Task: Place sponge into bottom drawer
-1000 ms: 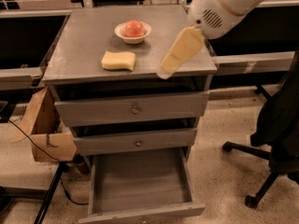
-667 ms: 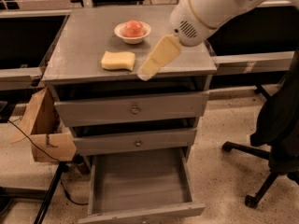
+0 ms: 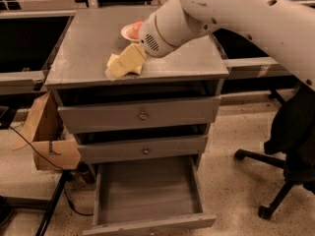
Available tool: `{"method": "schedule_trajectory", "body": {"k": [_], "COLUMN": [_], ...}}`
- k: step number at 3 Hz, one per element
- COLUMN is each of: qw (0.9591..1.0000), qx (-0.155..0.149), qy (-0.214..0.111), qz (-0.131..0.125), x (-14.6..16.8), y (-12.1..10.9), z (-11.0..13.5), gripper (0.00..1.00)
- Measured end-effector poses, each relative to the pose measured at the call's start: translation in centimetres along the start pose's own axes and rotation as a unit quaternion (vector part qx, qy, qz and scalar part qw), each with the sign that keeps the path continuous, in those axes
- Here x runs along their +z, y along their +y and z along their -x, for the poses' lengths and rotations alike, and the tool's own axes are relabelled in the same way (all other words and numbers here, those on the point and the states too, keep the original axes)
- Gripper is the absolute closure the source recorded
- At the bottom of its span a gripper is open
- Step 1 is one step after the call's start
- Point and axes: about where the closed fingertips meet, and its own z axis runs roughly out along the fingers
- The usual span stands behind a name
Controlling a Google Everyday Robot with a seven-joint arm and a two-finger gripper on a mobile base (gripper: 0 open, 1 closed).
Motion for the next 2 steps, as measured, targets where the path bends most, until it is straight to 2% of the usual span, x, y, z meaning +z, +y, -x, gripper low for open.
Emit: {"method": "schedule_trajectory", "body": {"k": [1,2], "qw": [1.0000,0.9999], "qx": [0.000,-0.014], "qy": [0.000,-0.002], "qz": [0.000,-0.003], "x": [0.0,1.9], "y": [0.0,-0.4], "z": [0.0,0.8], "gripper": [0.00,0.00]}}
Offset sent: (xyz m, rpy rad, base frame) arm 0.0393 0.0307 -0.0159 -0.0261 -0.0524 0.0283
